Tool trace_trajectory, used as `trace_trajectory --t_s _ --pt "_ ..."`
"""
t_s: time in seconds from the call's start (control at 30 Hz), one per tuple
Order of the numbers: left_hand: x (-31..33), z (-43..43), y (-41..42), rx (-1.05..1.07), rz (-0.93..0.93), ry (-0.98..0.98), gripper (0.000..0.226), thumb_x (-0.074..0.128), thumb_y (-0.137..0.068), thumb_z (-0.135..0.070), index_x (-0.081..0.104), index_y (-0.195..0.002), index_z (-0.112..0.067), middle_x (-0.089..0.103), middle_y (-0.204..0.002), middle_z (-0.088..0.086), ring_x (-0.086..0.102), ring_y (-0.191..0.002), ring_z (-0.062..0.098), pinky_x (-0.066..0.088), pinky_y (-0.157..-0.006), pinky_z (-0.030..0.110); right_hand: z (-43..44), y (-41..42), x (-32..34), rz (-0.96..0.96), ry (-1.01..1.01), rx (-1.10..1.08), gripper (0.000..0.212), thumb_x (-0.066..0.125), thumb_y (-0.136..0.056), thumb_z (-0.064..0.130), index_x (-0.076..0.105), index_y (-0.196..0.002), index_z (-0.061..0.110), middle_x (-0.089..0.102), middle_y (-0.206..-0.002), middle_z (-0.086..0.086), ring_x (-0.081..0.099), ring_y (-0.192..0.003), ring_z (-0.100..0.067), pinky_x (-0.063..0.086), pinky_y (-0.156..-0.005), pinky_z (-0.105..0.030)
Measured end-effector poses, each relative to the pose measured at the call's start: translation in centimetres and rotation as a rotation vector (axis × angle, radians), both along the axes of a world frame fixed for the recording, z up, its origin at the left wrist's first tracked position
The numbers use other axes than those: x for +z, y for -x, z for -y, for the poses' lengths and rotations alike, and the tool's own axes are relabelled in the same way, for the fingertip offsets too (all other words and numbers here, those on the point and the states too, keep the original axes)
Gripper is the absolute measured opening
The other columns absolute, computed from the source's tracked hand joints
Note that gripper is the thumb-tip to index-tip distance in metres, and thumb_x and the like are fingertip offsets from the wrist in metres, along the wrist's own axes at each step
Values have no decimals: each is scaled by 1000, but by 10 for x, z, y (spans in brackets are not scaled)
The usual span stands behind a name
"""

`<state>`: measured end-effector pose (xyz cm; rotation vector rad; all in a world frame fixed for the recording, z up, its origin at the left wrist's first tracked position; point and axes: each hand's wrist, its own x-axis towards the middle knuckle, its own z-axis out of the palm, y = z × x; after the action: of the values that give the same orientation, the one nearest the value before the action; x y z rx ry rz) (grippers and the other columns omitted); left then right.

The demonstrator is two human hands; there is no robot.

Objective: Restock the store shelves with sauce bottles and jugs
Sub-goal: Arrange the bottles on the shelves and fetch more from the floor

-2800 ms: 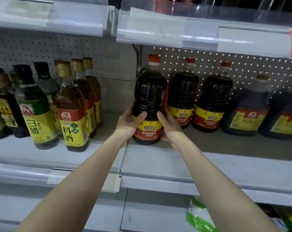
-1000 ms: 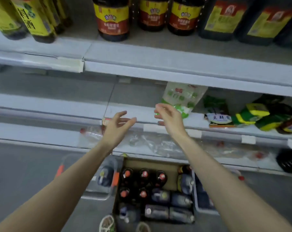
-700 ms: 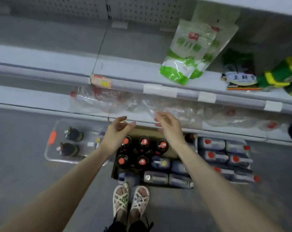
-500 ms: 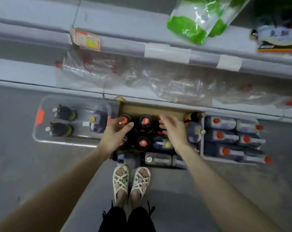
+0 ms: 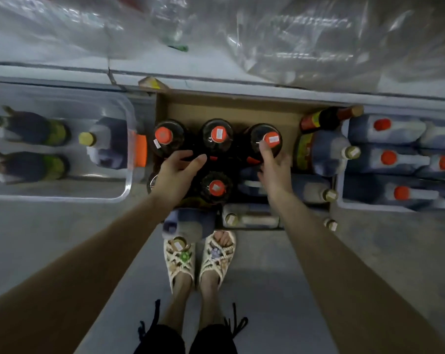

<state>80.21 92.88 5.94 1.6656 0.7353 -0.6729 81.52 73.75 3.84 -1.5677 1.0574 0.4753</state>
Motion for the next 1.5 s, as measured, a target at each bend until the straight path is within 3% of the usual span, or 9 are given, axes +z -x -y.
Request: trace_trajectory --t_s 0.1,0.37,0.5,0.87,0.93,1.07,1.27,1.37,1.5 --pt "-25 8 -8 -33 -8 19 51 63 -88 -44 51 -131 -19 64 -114 3 61 -107 16 49 -87 30 -4 -9 -25 -64 -30 -55 119 58 -52 82 19 -149 27 46 -142 0 37 -136 -28 30 -113 -48" --pt "-58 11 -23 -95 -3 3 53 62 -86 -51 52 -130 -21 65 -113 0 62 -105 15 53 -86 34 -8 -20 -60 -89 -207 -261 137 66 -42 83 1 -153 33 37 -150 -2 41 -134 -26 35 -111 -49" --pt "-62 10 -28 -110 -1 4 52 61 -88 -50 52 -129 -21 65 -110 -2 63 -103 12 52 -88 32 -9 -19 -69 -6 -238 -393 111 70 -72 61 -1 -153 34 32 -152 -2 39 -135 -25 34 -112 -49" --pt "-38 1 -33 -137 33 11 55 58 -88 -51 50 -133 -19 63 -114 -1 62 -101 10 50 -95 35 -3 -50 -49 181 -138 -361 67 76 -77 45 39 -131 32 53 -117 6 55 -111 -15 50 -75 -25" --pt "-24 1 -34 -137 38 21 56 58 -88 -51 49 -134 -19 63 -115 0 62 -101 9 49 -95 34 1 -50 -32 205 -112 -318 65 76 -78 44 42 -130 28 55 -118 5 58 -110 -14 52 -78 -25" --pt "13 3 -37 -173 66 46 49 59 -87 -54 51 -125 -25 63 -114 1 61 -103 12 49 -97 36 12 -48 18 242 -54 -180 47 71 -83 39 44 -121 27 54 -100 19 53 -85 7 43 -54 -5" --pt "101 14 -40 -184 158 123 41 64 -87 -44 53 -120 -21 63 -107 -2 61 -103 13 48 -81 20 15 -47 128 276 -35 -31 96 72 -51 73 52 -132 25 60 -127 5 59 -112 -13 55 -74 -24" --pt "151 15 -41 -270 183 163 68 72 -79 -42 43 -136 -18 62 -117 -3 59 -106 7 46 -82 17 14 -44 193 284 -22 79 77 72 -60 70 59 -120 24 64 -109 8 63 -100 -11 56 -87 -39" --pt "224 16 -45 -419 217 221 103 91 -59 -33 34 -144 -19 59 -127 -1 58 -115 9 47 -100 28 10 -47 286 341 -20 234 42 69 -75 59 66 -103 28 70 -97 6 67 -87 -12 56 -84 -37"
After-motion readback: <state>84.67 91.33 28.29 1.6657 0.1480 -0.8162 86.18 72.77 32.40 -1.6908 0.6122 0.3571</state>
